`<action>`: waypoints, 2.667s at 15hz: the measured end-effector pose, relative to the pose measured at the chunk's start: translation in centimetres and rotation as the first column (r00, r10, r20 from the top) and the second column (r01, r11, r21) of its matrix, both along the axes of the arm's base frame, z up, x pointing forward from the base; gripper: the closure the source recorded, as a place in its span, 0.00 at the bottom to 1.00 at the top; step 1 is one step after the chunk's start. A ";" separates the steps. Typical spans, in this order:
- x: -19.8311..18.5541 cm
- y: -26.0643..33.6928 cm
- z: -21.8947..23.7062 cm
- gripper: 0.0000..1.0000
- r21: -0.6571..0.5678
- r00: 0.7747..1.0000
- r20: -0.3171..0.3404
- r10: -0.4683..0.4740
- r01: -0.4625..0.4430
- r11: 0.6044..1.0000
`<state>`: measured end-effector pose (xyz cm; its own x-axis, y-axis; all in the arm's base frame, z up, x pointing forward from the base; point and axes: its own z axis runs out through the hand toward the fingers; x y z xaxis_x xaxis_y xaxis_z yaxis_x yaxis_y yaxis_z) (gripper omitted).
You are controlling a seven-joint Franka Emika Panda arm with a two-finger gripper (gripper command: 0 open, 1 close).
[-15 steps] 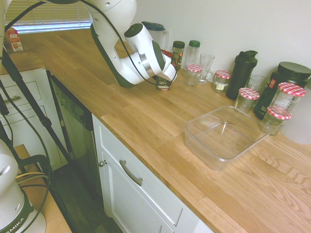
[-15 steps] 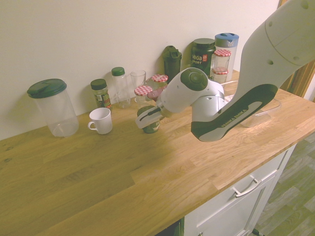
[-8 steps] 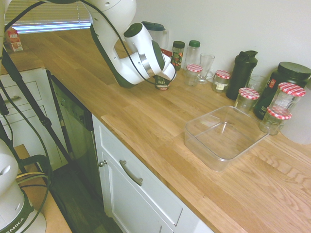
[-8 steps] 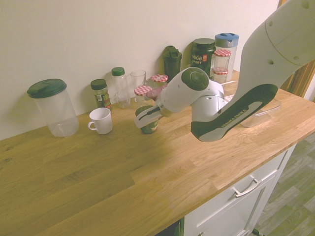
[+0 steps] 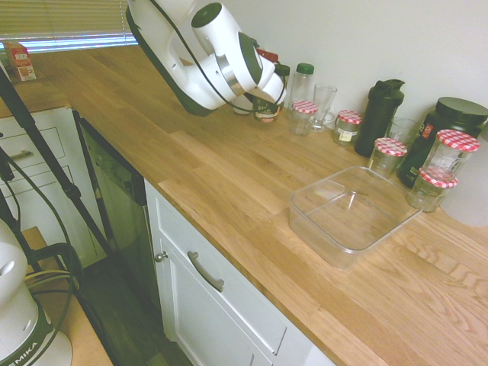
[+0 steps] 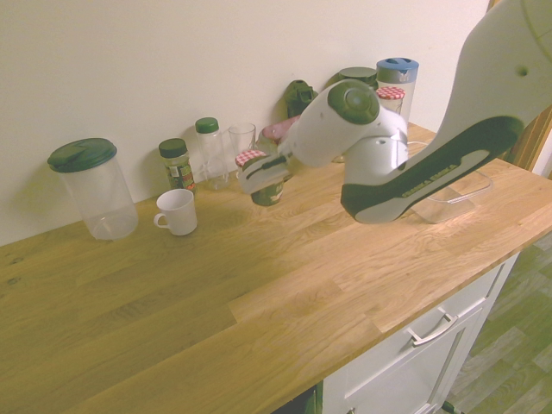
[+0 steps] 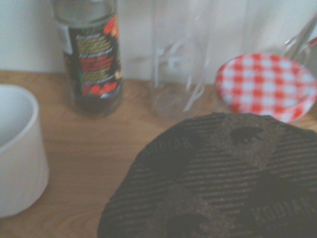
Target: Put the cereal into the container
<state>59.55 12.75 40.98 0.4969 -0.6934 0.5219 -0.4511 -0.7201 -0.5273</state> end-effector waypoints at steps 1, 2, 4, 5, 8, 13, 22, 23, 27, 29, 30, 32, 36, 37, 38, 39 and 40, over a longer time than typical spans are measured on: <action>-0.3 -1.8 1.6 1.00 0.000 0.999 0.015 -0.032 0.032 0.999; -0.5 -3.8 2.9 1.00 -0.001 0.997 0.026 -0.067 0.067 0.998; -0.8 -8.5 4.6 1.00 0.002 0.989 0.038 -0.140 0.140 0.990; -1.1 -10.7 5.0 1.00 0.003 0.984 0.039 -0.171 0.171 0.985; -2.6 -16.9 5.9 1.00 0.002 0.965 0.038 -0.260 0.260 0.966; -5.4 -25.0 6.9 1.00 -0.023 0.930 0.018 -0.367 0.368 0.930; -8.0 -30.3 -1.4 1.00 -0.061 0.881 -0.149 -0.449 0.445 0.894; -7.7 -30.2 -2.5 1.00 -0.059 0.877 -0.166 -0.451 0.447 0.892; -6.7 -29.9 -5.3 1.00 -0.051 0.864 -0.217 -0.454 0.454 0.889; -6.6 -29.9 -6.2 0.00 -0.052 0.858 -0.235 -0.456 0.458 0.888; -6.5 -29.9 -6.2 0.00 -0.047 0.856 -0.237 -0.459 0.462 0.886; -6.5 -29.9 -6.1 0.00 -0.045 0.855 -0.239 -0.460 0.464 0.885; -6.5 -30.5 -6.0 0.00 -0.053 0.852 -0.248 -0.461 0.463 0.885; -6.6 -30.6 -5.9 0.00 -0.057 0.850 -0.256 -0.461 0.463 0.885; -6.6 -30.6 -5.9 0.00 -0.063 0.845 -0.271 -0.462 0.463 0.884; -6.7 -30.6 -5.9 0.00 -0.066 0.839 -0.287 -0.463 0.465 0.883; -6.8 -30.7 -5.8 0.00 -0.069 0.833 -0.303 -0.463 0.466 0.882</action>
